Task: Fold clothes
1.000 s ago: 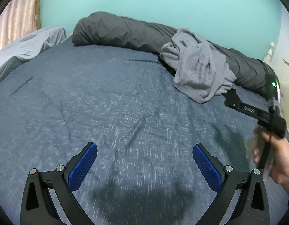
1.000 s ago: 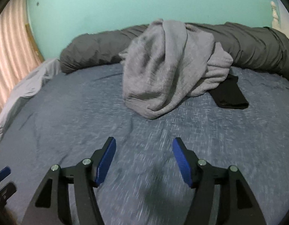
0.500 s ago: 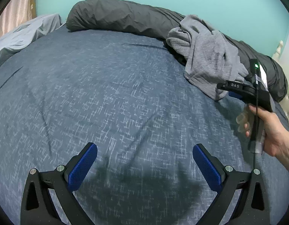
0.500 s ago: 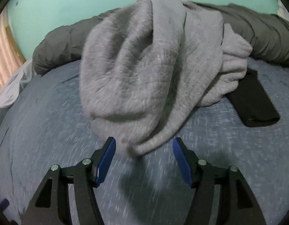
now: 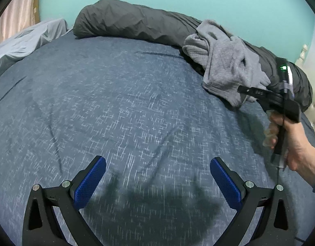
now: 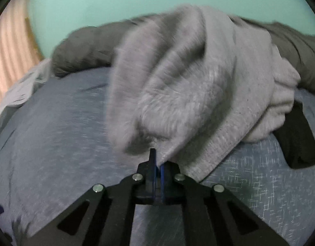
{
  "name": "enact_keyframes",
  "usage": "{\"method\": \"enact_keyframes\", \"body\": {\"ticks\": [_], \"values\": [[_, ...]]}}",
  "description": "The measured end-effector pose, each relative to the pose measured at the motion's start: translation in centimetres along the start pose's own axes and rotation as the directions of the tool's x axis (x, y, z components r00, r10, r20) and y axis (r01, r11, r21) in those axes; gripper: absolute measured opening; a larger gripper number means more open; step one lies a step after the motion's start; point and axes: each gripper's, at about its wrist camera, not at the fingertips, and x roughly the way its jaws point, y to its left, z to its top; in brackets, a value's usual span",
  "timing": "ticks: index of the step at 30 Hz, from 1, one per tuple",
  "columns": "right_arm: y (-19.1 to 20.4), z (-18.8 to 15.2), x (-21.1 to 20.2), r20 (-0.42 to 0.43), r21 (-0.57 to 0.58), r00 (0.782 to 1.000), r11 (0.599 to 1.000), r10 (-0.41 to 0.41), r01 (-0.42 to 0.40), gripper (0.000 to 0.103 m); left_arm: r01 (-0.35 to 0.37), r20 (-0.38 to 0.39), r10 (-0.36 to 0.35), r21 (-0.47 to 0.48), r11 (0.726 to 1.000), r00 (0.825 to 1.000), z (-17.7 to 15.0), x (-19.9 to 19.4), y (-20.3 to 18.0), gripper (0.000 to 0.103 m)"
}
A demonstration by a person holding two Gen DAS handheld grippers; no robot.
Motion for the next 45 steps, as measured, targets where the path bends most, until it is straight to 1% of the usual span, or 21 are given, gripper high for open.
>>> {"method": "enact_keyframes", "body": {"ticks": [2,5,10,13,15,16,18,21,23,25,29,33,35,37,41,43,45], "values": [[0.5,-0.4,-2.7,0.031,-0.018,0.999,0.999,0.040,-0.039,0.002,0.004,0.013,-0.004,0.001,1.000,1.000,-0.3,-1.2,-0.2,0.103],[0.5,-0.6,-6.5,0.071,-0.015,0.994,0.997,0.079,-0.078,0.002,0.005,0.040,-0.005,0.002,1.000,0.999,-0.9,-3.6,-0.4,0.103],[1.3,-1.2,-14.7,0.136,-0.059,0.982,0.990,0.134,-0.127,0.002,0.022,0.082,-0.022,-0.003,1.000,0.996,-2.0,-8.5,-1.0,0.103],[2.9,-1.4,-20.1,0.173,-0.058,0.970,0.985,0.172,-0.164,0.002,0.029,0.110,-0.030,0.003,1.000,0.993,-2.9,-11.9,-1.3,0.103],[4.4,-1.1,-22.2,0.192,-0.062,0.963,0.982,0.188,-0.179,0.002,0.034,0.122,-0.033,-0.004,0.999,0.992,-3.7,-14.2,-1.1,0.103],[5.0,-1.4,-24.4,0.204,-0.062,0.959,0.980,0.196,-0.187,0.002,0.041,0.128,-0.039,-0.009,0.999,0.991,-4.1,-15.5,-1.0,0.103],[5.8,-1.4,-27.3,0.224,-0.058,0.953,0.979,0.204,-0.196,0.002,0.053,0.141,-0.050,-0.017,0.998,0.989,-5.1,-18.3,-0.8,0.103],[7.1,-2.4,-32.6,0.251,-0.046,0.943,0.976,0.218,-0.213,0.002,0.058,0.143,-0.053,-0.026,0.998,0.988,-6.6,-21.5,-0.6,0.103],[8.3,-3.6,-36.7,0.265,-0.052,0.934,0.971,0.240,-0.235,0.002,0.064,0.135,-0.059,-0.031,0.997,0.989,-7.8,-23.3,-0.4,0.103],[9.4,-4.7,-40.1,0.263,-0.062,0.932,0.968,0.250,-0.242,0.002,0.066,0.135,-0.062,-0.028,0.997,0.989,-8.9,-25.2,-0.3,0.103],[11.1,-6.4,-45.0,0.251,-0.072,0.930,0.963,0.269,-0.259,0.002,0.076,0.136,-0.073,-0.017,0.997,0.988,-11.1,-28.5,-0.2,0.103],[12.8,-7.7,-49.6,0.262,-0.095,0.915,0.951,0.308,-0.293,0.002,0.094,0.136,-0.093,-0.002,0.996,0.986,-12.4,-30.8,-0.4,0.103],[13.8,-7.9,-51.2,0.256,-0.113,0.912,0.946,0.322,-0.303,0.002,0.101,0.142,-0.100,0.004,0.995,0.985,-12.9,-31.4,-0.8,0.103],[14.4,-8.0,-52.0,0.246,-0.130,0.913,0.944,0.327,-0.303,0.002,0.115,0.144,-0.115,0.005,0.993,0.983,-13.4,-31.8,-1.1,0.103],[14.0,-9.3,-50.3,0.187,-0.097,0.942,0.959,0.279,-0.265,0.002,0.138,0.126,-0.141,0.031,0.990,0.982,-15.0,-31.4,-2.4,0.103],[13.6,-10.4,-48.3,0.149,-0.078,0.956,0.967,0.251,-0.242,0.002,0.143,0.117,-0.147,0.043,0.989,0.982,-15.7,-30.5,-2.8,0.103],[13.3,-11.5,-46.7,0.127,-0.065,0.967,0.974,0.223,-0.216,0.002,0.154,0.103,-0.157,0.032,0.987,0.982,-16.6,-29.3,-2.9,0.103]]}}
